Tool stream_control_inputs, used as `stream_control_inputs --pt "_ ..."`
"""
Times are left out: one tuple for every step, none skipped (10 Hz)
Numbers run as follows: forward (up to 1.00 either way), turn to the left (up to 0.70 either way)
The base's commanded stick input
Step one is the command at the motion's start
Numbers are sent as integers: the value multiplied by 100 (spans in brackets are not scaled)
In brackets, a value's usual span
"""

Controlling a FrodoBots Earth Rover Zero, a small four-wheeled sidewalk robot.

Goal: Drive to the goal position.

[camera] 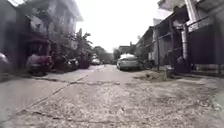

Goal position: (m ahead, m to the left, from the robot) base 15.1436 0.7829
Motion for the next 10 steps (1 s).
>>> stream_control_inputs --pt "100 0" --pt "100 0" --pt "100 0" --pt "100 0" --pt "100 0" --pt "100 0" --pt "100 0" --pt "100 0" --pt "100 0" --pt "100 0"
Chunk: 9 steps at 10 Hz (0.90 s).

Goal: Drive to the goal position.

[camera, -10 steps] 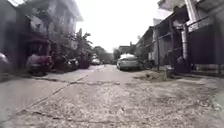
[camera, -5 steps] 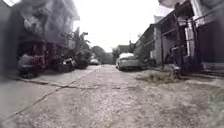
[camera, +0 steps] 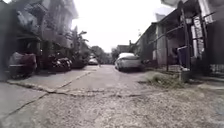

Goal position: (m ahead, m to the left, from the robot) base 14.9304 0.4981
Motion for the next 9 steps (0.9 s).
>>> stream_control_inputs --pt "100 0" --pt "100 27" --pt "100 27" --pt "100 27" --pt "100 27" --pt "100 27" --pt "100 27" --pt "100 21" --pt "100 2"
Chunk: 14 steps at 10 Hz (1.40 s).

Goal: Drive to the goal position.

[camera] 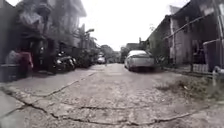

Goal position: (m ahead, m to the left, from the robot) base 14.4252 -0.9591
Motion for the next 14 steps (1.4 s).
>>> stream_control_inputs --pt "100 0" --pt "100 0" --pt "100 0" --pt "100 0" --pt "100 0" --pt "100 0" --pt "100 0" --pt "100 0" --pt "100 0" --pt "100 0" --pt "100 0" --pt "100 0" --pt "100 0" --pt "100 0"
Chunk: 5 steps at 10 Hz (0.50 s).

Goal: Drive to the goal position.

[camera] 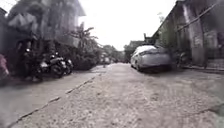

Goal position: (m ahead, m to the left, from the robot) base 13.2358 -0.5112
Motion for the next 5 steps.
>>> stream_control_inputs --pt "100 0" --pt "100 0" --pt "100 0" --pt "100 0" --pt "100 0"
